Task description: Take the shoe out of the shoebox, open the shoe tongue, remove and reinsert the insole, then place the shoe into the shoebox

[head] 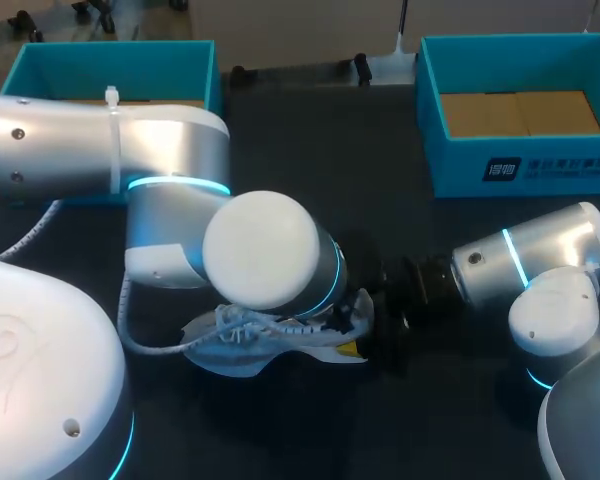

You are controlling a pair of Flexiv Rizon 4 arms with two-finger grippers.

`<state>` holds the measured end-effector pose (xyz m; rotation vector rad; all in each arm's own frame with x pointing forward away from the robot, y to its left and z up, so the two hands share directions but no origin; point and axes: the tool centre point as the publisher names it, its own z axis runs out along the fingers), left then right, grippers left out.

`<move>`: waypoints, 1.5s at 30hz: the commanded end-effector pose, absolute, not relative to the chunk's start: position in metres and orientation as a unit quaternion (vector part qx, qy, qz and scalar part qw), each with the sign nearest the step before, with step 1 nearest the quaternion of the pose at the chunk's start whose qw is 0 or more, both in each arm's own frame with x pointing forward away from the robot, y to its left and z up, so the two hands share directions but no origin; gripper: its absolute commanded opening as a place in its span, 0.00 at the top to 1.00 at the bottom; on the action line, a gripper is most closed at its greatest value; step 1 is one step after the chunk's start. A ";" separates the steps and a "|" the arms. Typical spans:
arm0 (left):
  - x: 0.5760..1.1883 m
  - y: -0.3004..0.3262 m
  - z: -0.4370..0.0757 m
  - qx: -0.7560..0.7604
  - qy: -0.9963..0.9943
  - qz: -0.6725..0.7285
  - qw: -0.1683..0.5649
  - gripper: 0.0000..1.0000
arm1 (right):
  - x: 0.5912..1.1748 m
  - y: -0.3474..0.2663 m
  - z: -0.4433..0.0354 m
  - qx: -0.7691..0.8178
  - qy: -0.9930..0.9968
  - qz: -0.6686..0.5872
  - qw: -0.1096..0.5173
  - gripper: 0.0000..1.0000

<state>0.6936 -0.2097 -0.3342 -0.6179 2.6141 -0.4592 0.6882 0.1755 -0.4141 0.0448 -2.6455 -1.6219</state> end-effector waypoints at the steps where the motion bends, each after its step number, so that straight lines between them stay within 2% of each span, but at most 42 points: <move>1: 0.692 -0.211 -0.333 -0.221 0.938 -0.165 0.208 1.00 | 0.688 0.177 -0.413 0.014 -0.854 -0.520 0.019 1.00; 11: 0.695 -0.219 -0.322 -0.225 0.941 -0.163 0.194 1.00 | 0.688 0.177 -0.413 0.014 -0.854 -0.520 0.019 1.00; 21: 0.694 -0.239 -0.278 -0.213 0.947 -0.203 0.126 1.00 | 0.688 0.177 -0.413 0.014 -0.854 -0.520 0.019 1.00; 32: 0.688 -0.251 -0.187 -0.157 0.932 -0.325 -0.007 1.00 | 0.688 0.177 -0.413 0.014 -0.854 -0.520 0.019 1.00; 45: 0.672 -0.244 -0.065 -0.084 0.873 -0.479 -0.031 1.00 | 0.688 0.177 -0.413 0.014 -0.854 -0.520 0.019 1.00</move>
